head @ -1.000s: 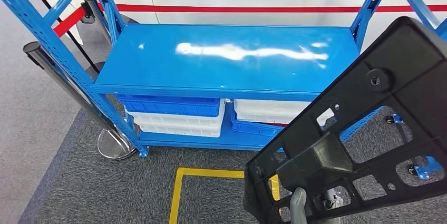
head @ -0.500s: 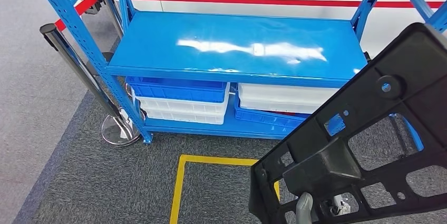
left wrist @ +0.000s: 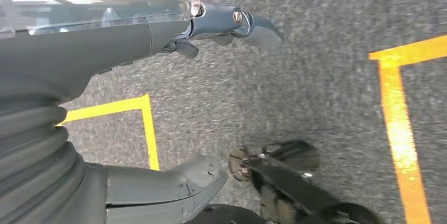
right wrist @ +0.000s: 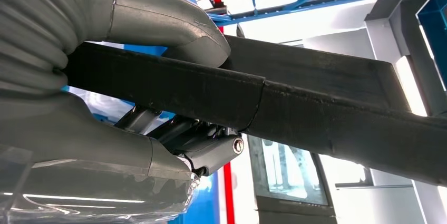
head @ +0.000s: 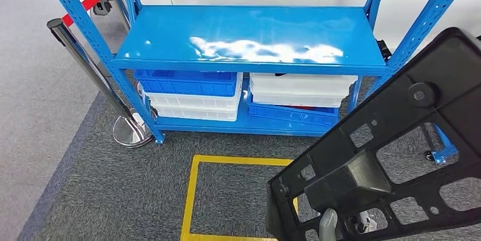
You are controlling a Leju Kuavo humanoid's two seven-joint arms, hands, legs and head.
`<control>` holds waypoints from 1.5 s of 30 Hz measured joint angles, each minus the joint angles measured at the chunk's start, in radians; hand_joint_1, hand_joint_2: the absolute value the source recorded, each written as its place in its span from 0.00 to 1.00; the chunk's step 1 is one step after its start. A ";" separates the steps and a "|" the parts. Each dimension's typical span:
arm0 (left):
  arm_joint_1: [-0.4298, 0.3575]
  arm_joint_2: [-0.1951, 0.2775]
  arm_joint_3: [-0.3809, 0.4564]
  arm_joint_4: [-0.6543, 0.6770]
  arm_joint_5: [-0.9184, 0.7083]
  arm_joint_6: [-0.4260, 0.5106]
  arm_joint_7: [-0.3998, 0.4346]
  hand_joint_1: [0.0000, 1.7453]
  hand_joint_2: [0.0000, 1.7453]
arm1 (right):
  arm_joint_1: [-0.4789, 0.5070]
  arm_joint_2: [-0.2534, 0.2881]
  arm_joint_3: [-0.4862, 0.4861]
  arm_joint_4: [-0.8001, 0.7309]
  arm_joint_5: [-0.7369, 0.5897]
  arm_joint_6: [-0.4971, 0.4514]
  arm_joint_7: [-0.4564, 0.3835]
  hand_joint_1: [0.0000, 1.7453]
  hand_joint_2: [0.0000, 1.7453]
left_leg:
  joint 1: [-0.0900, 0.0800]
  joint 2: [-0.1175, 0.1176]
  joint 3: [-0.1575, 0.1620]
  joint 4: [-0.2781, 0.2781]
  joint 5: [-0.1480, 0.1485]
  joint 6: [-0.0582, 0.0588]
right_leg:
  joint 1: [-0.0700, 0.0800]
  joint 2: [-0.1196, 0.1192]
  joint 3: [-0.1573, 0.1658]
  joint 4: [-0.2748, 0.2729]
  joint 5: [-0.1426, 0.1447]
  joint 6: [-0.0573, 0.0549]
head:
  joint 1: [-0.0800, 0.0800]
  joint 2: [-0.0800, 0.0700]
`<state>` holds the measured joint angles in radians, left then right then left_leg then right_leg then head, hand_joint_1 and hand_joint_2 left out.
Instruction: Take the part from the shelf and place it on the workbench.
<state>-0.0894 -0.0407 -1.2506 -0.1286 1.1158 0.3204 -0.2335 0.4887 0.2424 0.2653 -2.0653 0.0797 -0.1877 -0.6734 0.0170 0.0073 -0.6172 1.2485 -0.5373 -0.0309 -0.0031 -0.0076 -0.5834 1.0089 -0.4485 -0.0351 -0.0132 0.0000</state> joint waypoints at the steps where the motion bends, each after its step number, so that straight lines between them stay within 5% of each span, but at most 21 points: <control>1: -0.001 0.000 0.000 0.000 0.000 0.000 0.000 0.00 1.00 | 0.000 0.001 -0.001 0.000 0.000 0.001 0.000 1.00 1.00 | -0.001 -0.001 0.053 -0.067 0.018 0.006 | 0.000 0.000 -0.012 0.005 0.008 0.002 | 0.000 0.000; 3: -0.004 0.001 -0.001 0.000 0.000 0.000 0.000 0.00 1.00 | 0.001 0.003 -0.002 0.000 -0.003 0.006 0.000 1.00 1.00 | -0.007 -0.005 0.148 -0.208 0.014 0.018 | 0.002 0.002 -0.029 0.012 0.022 0.012 | 0.000 0.000; 5: -0.005 0.002 -0.003 0.000 0.000 -0.001 0.000 0.00 1.00 | 0.001 0.007 -0.004 0.000 -0.006 0.018 0.001 1.00 1.00 | -0.014 -0.005 0.178 -0.268 0.002 0.026 | 0.000 0.005 -0.034 0.010 0.038 0.025 | 0.000 0.000; 7: -0.004 0.002 -0.007 0.000 0.000 -0.001 0.000 0.00 1.00 | 0.004 0.011 -0.005 0.000 -0.011 0.030 0.002 1.00 1.00 | -0.013 0.004 0.166 -0.279 0.020 0.039 | -0.001 0.009 -0.039 0.010 0.045 0.037 | -0.001 0.000; 8: -0.005 0.001 -0.009 0.000 0.000 -0.001 -0.001 0.00 1.00 | 0.006 0.013 -0.006 0.000 -0.015 0.035 0.002 1.00 1.00 | -0.010 0.010 0.159 -0.284 0.031 0.048 | -0.001 0.011 -0.047 0.026 0.026 0.042 | 0.000 0.000; 12: -0.004 0.000 -0.017 0.000 0.000 -0.002 -0.003 0.00 1.00 | 0.015 0.015 -0.019 0.002 -0.024 0.047 0.002 1.00 1.00 | -0.008 0.039 0.116 -0.290 0.067 0.061 | -0.009 0.011 -0.108 0.226 -0.126 0.059 | 0.008 0.000; 14: -0.004 0.001 -0.018 0.000 0.001 -0.002 -0.003 0.00 1.00 | 0.020 0.016 -0.026 0.004 -0.027 0.052 0.002 1.00 1.00 | -0.008 0.058 0.094 -0.286 0.081 0.058 | -0.015 0.008 -0.099 0.275 -0.108 0.067 | 0.008 0.000; 16: -0.004 0.000 -0.020 0.000 0.001 -0.003 -0.003 0.00 1.00 | 0.024 0.016 -0.032 0.005 -0.031 0.055 0.002 1.00 1.00 | -0.008 0.078 0.078 -0.277 0.090 0.052 | -0.019 -0.013 -0.021 0.190 -0.054 0.068 | 0.008 0.000; 19: -0.004 -0.001 -0.021 0.000 0.001 -0.004 -0.003 0.00 1.00 | 0.026 0.020 -0.037 0.005 -0.035 0.058 0.002 1.00 1.00 | -0.012 0.105 0.066 -0.257 0.093 0.037 | -0.008 -0.073 0.098 0.006 -0.062 0.054 | 0.009 0.000; 22: -0.007 -0.001 -0.021 0.000 0.003 -0.004 -0.003 0.00 1.00 | 0.034 0.028 -0.046 0.005 -0.040 0.064 0.001 1.00 1.00 | -0.011 0.127 0.064 -0.249 0.096 0.018 | -0.004 -0.053 0.094 -0.019 -0.067 0.025 | 0.009 0.000; 24: -0.006 0.000 -0.021 0.000 0.004 -0.004 -0.002 0.00 1.00 | 0.039 0.035 -0.052 0.005 -0.042 0.072 0.000 1.00 1.00 | -0.006 0.080 0.045 -0.202 0.055 0.005 | -0.008 -0.031 0.084 -0.023 -0.053 0.006 | 0.006 0.000; 26: -0.002 0.000 -0.021 0.000 0.004 -0.004 -0.002 0.00 1.00 | 0.040 0.042 -0.058 0.005 -0.043 0.080 -0.001 1.00 1.00 | -0.003 0.020 0.000 -0.084 -0.025 -0.002 | -0.008 -0.007 0.071 -0.022 -0.042 -0.004 | 0.002 0.000; 28: 0.002 0.000 -0.021 0.000 0.005 -0.005 -0.001 0.00 1.00 | 0.042 0.047 -0.067 0.006 -0.044 0.086 -0.002 1.00 1.00 | -0.003 0.003 -0.035 0.020 -0.067 -0.003 | -0.005 0.022 0.060 -0.018 -0.034 -0.007 | 0.000 0.000; 29: 0.003 0.001 -0.021 0.000 0.005 -0.005 -0.001 0.00 1.00 | 0.044 0.049 -0.071 0.006 -0.044 0.087 -0.002 1.00 1.00 | -0.003 0.000 -0.031 0.025 -0.057 -0.001 | -0.003 0.038 0.055 -0.015 -0.032 -0.006 | 0.000 0.000; 32: 0.002 0.002 -0.021 0.000 0.005 -0.005 -0.003 0.00 1.00 | 0.048 0.054 -0.080 0.006 -0.043 0.091 -0.002 1.00 1.00 | -0.003 -0.036 0.062 -0.141 0.032 0.014 | -0.001 0.080 0.048 -0.005 -0.029 -0.003 | 0.001 0.000; 35: 0.001 0.004 -0.021 0.001 0.005 -0.005 -0.004 0.00 1.00 | 0.050 0.061 -0.088 0.005 -0.043 0.093 -0.003 1.00 1.00 | -0.004 -0.084 0.116 -0.249 0.050 0.022 | -0.003 0.115 0.036 -0.001 -0.021 0.011 | -0.001 0.000; 37: -0.002 0.003 -0.022 0.001 0.005 -0.006 -0.005 0.00 1.00 | 0.053 0.063 -0.092 0.005 -0.043 0.094 -0.003 1.00 1.00 | -0.002 -0.063 0.117 -0.261 0.052 0.027 | -0.005 0.128 0.026 0.002 -0.016 0.025 | -0.004 0.000; 39: -0.003 0.001 -0.022 0.000 0.005 -0.007 -0.007 0.00 1.00 | 0.056 0.065 -0.097 0.003 -0.042 0.095 -0.003 1.00 1.00 | 0.002 -0.036 0.117 -0.273 0.059 0.038 | -0.002 0.086 0.005 0.040 -0.042 0.036 | 0.001 0.000; 41: 0.000 0.001 -0.022 0.000 0.007 -0.009 -0.008 0.00 1.00 | 0.057 0.066 -0.101 0.002 -0.039 0.098 -0.004 1.00 1.00 | 0.002 -0.006 0.115 -0.278 0.062 0.045 | -0.002 0.031 -0.050 0.152 -0.108 0.044 | 0.008 0.000; 43: 0.003 0.002 -0.021 0.001 0.012 -0.012 -0.008 0.00 1.00 | 0.057 0.068 -0.105 0.003 -0.034 0.106 -0.005 1.00 1.00 | 0.001 0.024 0.111 -0.276 0.062 0.046 | -0.007 0.017 -0.107 0.269 -0.156 0.050 | 0.010 0.000; 45: 0.002 0.003 -0.021 0.001 0.020 -0.014 -0.009 0.00 1.00 | 0.057 0.073 -0.109 0.006 -0.025 0.115 -0.007 1.00 1.00 | 0.001 0.053 0.110 -0.273 0.060 0.043 | -0.012 0.009 -0.098 0.260 -0.130 0.054 | 0.010 0.000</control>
<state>-0.0869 -0.0380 -1.2718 -0.1280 1.1360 0.3067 -0.2429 0.5459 0.3157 0.1564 -2.0590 0.0552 -0.0730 -0.6802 0.0184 0.0599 -0.5076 0.9751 -0.4777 0.0124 -0.0152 0.0010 -0.6810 1.2691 -0.5784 0.0185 -0.0028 0.0000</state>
